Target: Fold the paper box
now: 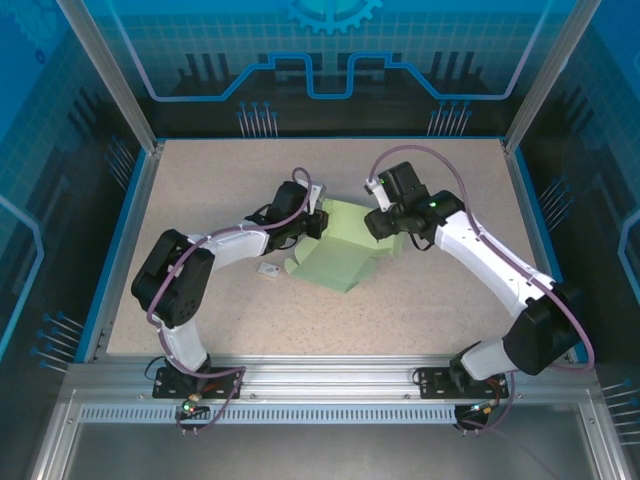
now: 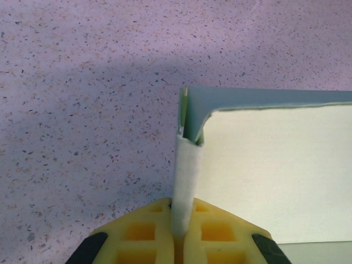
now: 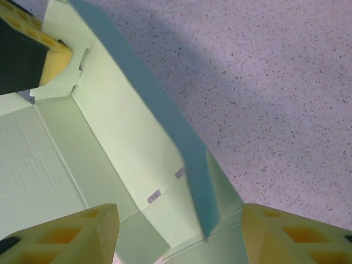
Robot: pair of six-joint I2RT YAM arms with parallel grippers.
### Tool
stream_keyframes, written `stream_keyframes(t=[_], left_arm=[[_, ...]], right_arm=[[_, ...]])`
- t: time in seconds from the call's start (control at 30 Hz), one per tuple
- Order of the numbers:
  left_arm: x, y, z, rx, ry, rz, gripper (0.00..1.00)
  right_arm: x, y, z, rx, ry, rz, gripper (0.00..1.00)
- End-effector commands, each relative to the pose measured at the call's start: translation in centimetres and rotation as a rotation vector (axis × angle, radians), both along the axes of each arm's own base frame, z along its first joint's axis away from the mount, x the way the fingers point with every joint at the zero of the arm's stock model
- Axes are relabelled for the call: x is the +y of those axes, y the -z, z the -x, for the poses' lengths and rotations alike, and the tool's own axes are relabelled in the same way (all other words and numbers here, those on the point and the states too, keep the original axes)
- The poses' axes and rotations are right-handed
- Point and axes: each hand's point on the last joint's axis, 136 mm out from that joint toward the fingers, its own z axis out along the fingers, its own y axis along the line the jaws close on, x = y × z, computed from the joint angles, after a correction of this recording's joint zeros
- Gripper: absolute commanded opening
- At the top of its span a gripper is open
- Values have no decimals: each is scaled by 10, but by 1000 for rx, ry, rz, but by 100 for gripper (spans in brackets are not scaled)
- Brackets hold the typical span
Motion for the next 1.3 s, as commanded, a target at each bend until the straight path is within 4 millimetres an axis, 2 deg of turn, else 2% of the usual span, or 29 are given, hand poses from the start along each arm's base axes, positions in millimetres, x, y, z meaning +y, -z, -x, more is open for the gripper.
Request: stream_keyframes(t=[0.0,0.17,0.43,0.57,0.7,0.87,1.03,1.27], left_arm=[[-4,-14,-6,-26,-23,10,6],[-6,-18,-6,-37,-21,-3,6],[-8,-23,-3,-49,-33,-2,6],[-10,-24,-1,-50,-36,-3,6],[-12,-24,1,-50,-32,-3,6],[-10,-26,3,-54,-39,-1,6],[-5,-25,1,-62,-66,-21,6],[-3,-21,-3,-55,-91,-27,6]], right_arm=[[-4,6,1,25,46,72,59],[-2,19,-2,47,66,79,56],[20,32,1,92,66,-15,50],[28,34,-2,76,101,-99,47],[37,32,-14,47,141,-197,45],[35,28,-23,1,169,-226,45],[24,33,-11,21,164,-177,48],[1,36,29,61,169,-146,56]])
